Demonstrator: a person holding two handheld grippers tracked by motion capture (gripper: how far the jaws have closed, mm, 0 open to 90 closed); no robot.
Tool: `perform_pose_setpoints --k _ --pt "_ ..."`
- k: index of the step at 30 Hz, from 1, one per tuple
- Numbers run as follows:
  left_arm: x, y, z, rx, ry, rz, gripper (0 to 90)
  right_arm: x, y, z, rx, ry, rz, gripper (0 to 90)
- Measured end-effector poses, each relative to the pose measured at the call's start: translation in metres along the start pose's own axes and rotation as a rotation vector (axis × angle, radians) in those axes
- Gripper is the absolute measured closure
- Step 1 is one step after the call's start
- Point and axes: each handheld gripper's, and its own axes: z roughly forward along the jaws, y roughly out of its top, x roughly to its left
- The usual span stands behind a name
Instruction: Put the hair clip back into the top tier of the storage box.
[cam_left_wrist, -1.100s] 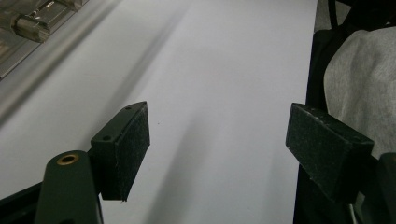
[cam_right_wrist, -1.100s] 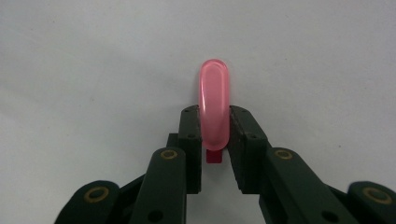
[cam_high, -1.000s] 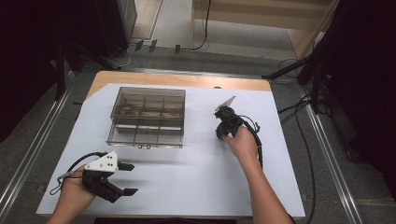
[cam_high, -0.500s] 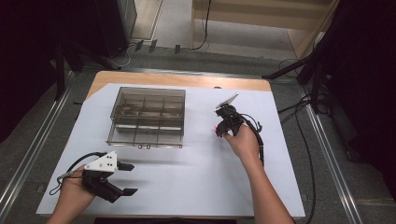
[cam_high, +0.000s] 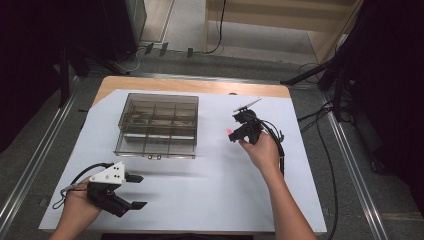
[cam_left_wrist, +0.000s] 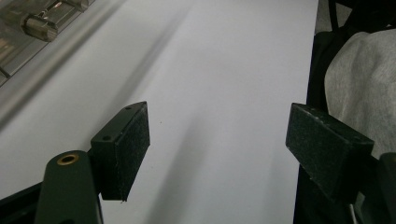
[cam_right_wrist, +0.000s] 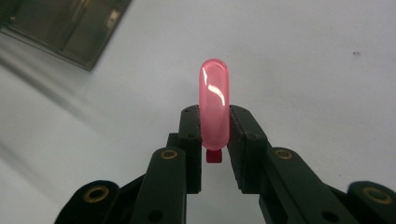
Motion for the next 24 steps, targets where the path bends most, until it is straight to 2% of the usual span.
perform_pose_setpoints --k 1,9,12,17,24 --pt "0.0 0.0 0.0 0.003 0.0 0.001 23.1 0.001 -0.001 -0.001 -0.016 0.017 -0.005 76.8" --pt "0.001 0.001 0.001 0.002 -0.004 0.004 23.1 0.009 -0.003 -0.011 -0.103 0.021 -0.046 76.7" --pt "0.001 0.002 0.002 0.005 -0.007 0.008 23.1 0.011 -0.003 -0.014 -0.117 0.059 -0.044 76.7" --pt "0.002 0.003 0.003 0.0 -0.012 0.011 23.1 0.015 -0.006 -0.022 -0.164 0.054 -0.07 76.7" --pt "0.004 0.006 0.004 -0.001 -0.021 0.019 23.1 0.017 -0.01 -0.033 -0.218 0.085 -0.069 76.7"
